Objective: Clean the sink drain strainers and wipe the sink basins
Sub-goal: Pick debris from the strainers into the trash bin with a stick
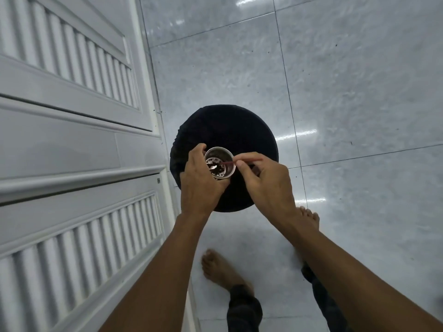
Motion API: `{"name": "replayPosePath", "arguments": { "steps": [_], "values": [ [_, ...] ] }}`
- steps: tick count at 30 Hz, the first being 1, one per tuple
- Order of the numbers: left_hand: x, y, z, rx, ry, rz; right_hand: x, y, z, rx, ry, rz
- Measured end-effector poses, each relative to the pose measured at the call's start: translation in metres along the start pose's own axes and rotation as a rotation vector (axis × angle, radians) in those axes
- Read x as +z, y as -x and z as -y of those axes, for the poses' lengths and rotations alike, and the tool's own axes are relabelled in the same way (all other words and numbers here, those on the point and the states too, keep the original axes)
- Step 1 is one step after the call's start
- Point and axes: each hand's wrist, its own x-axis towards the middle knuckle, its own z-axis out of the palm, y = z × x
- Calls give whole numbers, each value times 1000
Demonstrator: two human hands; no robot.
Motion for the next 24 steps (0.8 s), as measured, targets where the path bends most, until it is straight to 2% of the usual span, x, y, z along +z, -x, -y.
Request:
{"name": "replayPosePath", "arguments": {
  "steps": [3, 7, 12, 16, 20, 24],
  "values": [
    [-1, -2, 1, 12, -27, 12, 10, 4, 4, -14, 21, 48],
    [-7, -5, 7, 39, -70, 8, 3, -5, -5, 57, 13, -16],
    [-10, -5, 10, 68, -101, 27, 7, 1, -7, 40, -6, 118],
    [-11, -1, 12, 96, -126, 27, 7, 2, -9, 51, 13, 39],
    [-10, -1, 14, 93, -138, 41, 16, 12, -8, -17, -3, 81],
    [-12, 0, 17, 94, -139, 46, 16, 9, -14, 48, 13, -18]
  ]
}}
